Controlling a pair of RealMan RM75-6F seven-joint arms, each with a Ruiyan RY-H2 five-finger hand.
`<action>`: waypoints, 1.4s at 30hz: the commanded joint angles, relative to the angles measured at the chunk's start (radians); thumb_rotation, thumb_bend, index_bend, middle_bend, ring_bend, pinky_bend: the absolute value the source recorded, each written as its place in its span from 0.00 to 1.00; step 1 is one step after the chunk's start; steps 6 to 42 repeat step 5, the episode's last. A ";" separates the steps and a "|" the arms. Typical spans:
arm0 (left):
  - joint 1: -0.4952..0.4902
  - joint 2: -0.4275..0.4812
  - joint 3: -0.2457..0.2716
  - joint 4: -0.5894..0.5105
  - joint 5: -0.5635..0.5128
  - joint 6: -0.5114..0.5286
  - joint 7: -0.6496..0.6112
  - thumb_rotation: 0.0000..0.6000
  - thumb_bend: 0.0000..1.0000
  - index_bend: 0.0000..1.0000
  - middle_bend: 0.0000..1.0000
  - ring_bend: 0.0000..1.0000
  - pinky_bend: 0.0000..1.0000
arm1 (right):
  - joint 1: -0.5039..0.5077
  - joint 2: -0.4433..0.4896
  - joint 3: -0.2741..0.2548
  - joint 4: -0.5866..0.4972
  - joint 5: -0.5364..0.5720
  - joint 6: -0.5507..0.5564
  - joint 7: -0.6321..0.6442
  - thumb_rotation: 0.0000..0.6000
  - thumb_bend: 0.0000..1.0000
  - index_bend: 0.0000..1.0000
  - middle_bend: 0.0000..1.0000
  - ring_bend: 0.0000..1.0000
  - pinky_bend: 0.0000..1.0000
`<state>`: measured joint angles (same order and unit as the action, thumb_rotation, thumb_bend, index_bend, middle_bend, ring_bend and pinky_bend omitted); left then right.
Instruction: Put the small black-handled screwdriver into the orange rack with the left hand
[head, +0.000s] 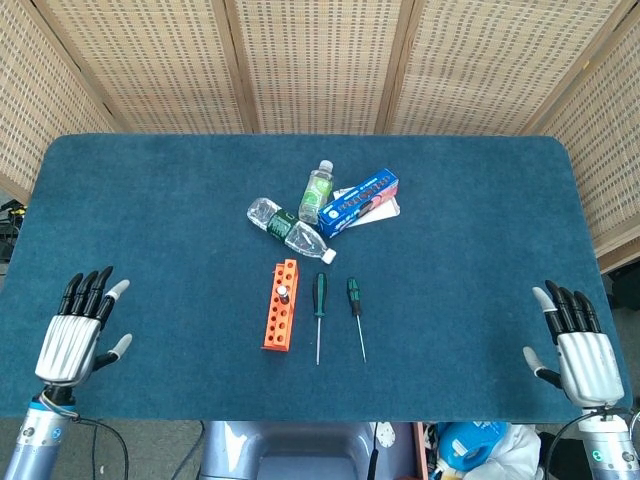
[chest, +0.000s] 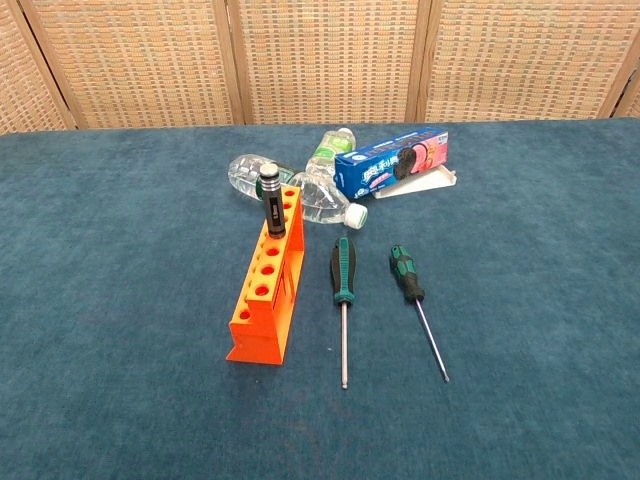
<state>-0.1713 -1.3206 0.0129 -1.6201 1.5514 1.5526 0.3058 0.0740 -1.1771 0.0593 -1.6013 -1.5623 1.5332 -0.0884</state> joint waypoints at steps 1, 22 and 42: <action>0.019 0.014 0.011 0.006 -0.015 0.004 0.023 1.00 0.23 0.12 0.00 0.00 0.00 | 0.000 -0.001 0.000 -0.002 -0.002 0.002 -0.003 1.00 0.28 0.00 0.00 0.00 0.00; 0.034 0.023 0.013 0.008 -0.008 0.022 0.026 1.00 0.23 0.12 0.00 0.00 0.00 | 0.000 -0.001 -0.002 -0.004 -0.007 0.003 -0.006 1.00 0.28 0.00 0.00 0.00 0.00; 0.034 0.023 0.013 0.008 -0.008 0.022 0.026 1.00 0.23 0.12 0.00 0.00 0.00 | 0.000 -0.001 -0.002 -0.004 -0.007 0.003 -0.006 1.00 0.28 0.00 0.00 0.00 0.00</action>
